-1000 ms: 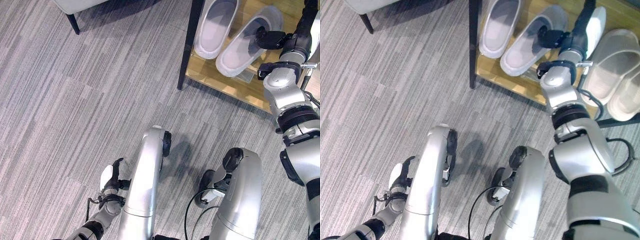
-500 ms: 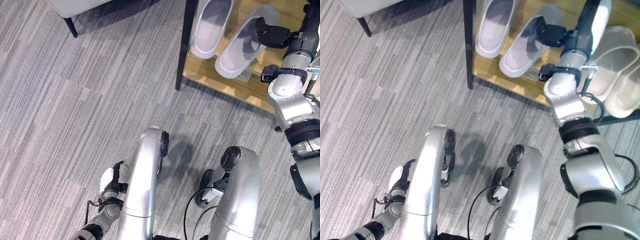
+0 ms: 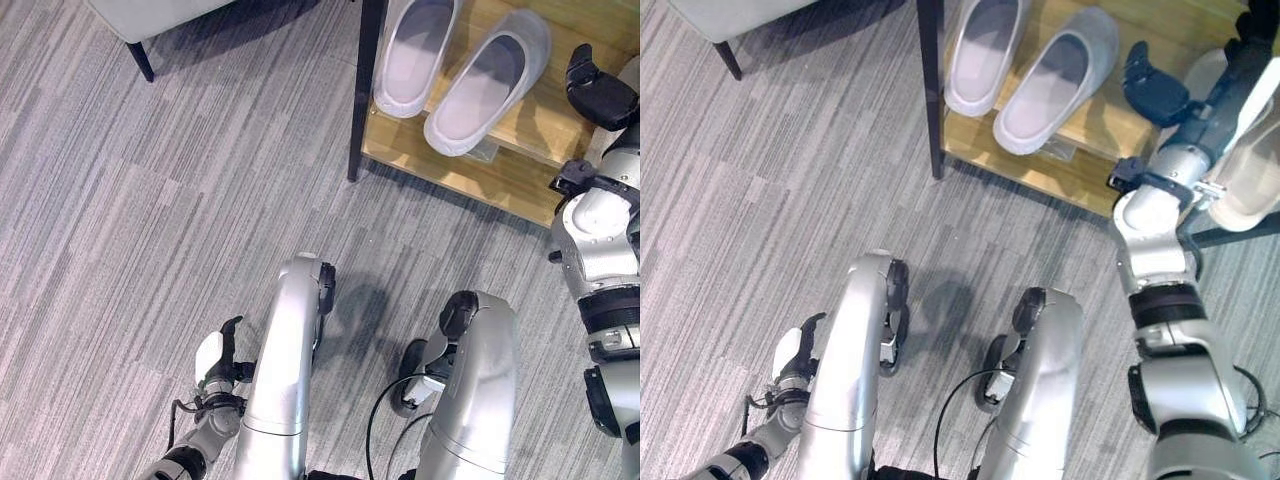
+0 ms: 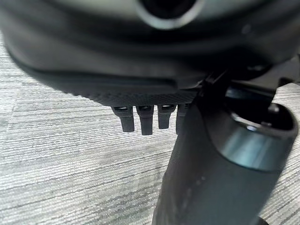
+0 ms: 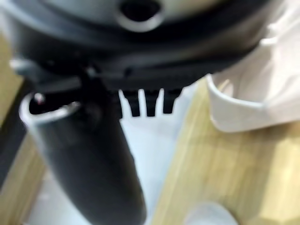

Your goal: Arrange the slippers neatly on the shoe rack.

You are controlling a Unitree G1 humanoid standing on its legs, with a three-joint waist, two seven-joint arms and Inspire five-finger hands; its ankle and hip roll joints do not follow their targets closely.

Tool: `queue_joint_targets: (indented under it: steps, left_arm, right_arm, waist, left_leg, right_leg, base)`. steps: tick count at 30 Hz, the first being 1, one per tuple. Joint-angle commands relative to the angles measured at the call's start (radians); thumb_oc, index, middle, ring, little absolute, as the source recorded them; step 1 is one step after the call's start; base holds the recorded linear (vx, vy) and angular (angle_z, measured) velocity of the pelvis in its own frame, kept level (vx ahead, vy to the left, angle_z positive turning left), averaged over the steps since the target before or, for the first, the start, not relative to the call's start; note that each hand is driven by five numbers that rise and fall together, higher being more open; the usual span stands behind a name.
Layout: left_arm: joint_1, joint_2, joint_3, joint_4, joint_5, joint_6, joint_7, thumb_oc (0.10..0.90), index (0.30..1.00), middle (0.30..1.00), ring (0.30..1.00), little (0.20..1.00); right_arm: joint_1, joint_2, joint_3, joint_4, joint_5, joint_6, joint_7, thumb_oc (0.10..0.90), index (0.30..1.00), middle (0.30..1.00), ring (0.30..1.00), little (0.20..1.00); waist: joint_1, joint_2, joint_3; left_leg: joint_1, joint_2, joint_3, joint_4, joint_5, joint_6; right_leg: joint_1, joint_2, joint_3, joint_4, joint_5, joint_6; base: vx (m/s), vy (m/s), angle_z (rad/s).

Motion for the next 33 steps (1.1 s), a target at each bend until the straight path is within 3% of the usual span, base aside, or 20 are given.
queue_joint_targets:
  steps: [1,13,33]
  left_arm:
    - [0.063,-0.011,-0.013,0.000,0.016,-0.020,0.068,0.800,0.900,0.900,0.900,0.900]
    - [0.055,-0.006,0.004,-0.011,-0.002,-0.022,0.066,0.800,0.900,0.900,0.900,0.900]
    - [0.055,0.007,0.007,-0.024,-0.004,-0.014,0.057,0.800,0.900,0.900,0.900,0.900]
  right_arm:
    - [-0.027,-0.021,-0.082,-0.174,0.024,-0.123,0.019,0.800,0.900,0.900,0.900,0.900]
    - [0.027,0.028,-0.014,-0.137,0.102,-0.088,0.155,0.800,0.900,0.900,0.900,0.900]
    - [0.005,0.072,0.088,-0.113,0.115,-0.033,0.249,0.800,0.900,0.900,0.900,0.900]
  waist:
    - [0.048,-0.027,-0.037]
    - [0.042,-0.031,-0.037]
    - [0.051,-0.022,-0.037]
  left_leg:
    - [0.067,-0.027,-0.098,0.088,-0.219,-0.007]
    - [0.067,-0.020,-0.098,0.096,-0.218,-0.008]
    - [0.067,-0.022,-0.101,0.098,-0.216,-0.008]
  right_leg:
    - [-0.038,0.023,0.101,-0.004,0.105,-0.109]
    - [-0.038,0.022,0.098,0.002,0.100,-0.110]
    - [-0.038,0.022,0.096,0.001,0.107,-0.108]
  base:
    - [0.00,0.000,0.00]
    - [0.00,0.000,0.00]
    - [0.00,0.000,0.00]
